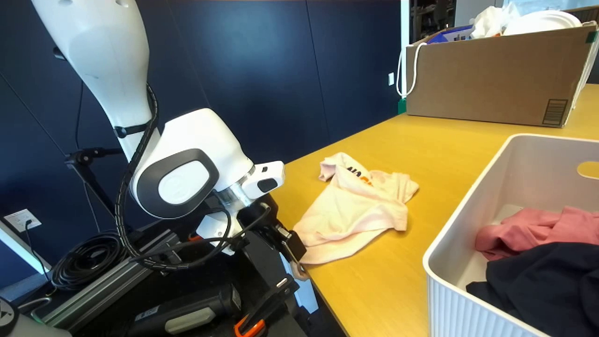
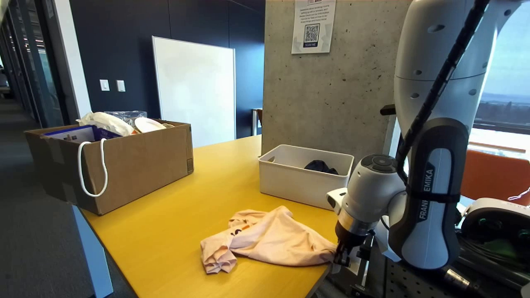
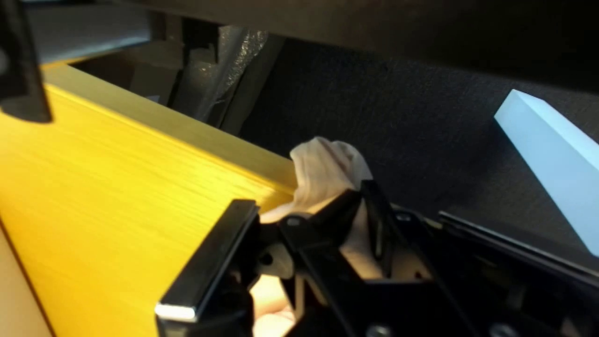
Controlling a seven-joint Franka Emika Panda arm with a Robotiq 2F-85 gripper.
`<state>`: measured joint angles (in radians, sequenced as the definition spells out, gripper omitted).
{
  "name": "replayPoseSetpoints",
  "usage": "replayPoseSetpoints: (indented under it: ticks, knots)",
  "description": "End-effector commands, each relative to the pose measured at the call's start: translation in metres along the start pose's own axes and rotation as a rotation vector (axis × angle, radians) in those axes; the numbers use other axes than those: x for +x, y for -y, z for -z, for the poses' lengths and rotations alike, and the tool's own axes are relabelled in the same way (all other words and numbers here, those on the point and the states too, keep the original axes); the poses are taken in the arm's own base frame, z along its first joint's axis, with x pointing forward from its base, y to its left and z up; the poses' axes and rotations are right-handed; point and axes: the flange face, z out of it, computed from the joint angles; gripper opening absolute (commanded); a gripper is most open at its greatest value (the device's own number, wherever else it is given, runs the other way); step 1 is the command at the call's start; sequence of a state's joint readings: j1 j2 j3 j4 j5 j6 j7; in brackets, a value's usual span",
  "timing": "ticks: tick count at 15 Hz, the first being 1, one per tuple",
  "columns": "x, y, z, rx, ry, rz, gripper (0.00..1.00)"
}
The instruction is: Fold the t-shirt
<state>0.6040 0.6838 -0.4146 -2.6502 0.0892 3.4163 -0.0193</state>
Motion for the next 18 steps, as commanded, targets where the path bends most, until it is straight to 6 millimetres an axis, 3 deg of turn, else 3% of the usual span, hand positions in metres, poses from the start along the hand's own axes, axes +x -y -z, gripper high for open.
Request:
replayPoseSetpoints:
  ticks: [1,4,12,15,18]
  knots:
    - [0.011,-0.052,0.018,-0.039,-0.037,-0.058,0.02]
    - [0.041,-0.079,0.031,-0.071,-0.081,-0.09,0.02]
    - [0.152,-0.123,0.074,-0.139,-0.185,-0.109,0.02]
    - [0.196,-0.127,0.084,-0.154,-0.2,-0.093,0.02]
    - [0.234,-0.115,0.082,-0.139,-0.21,-0.061,0.02]
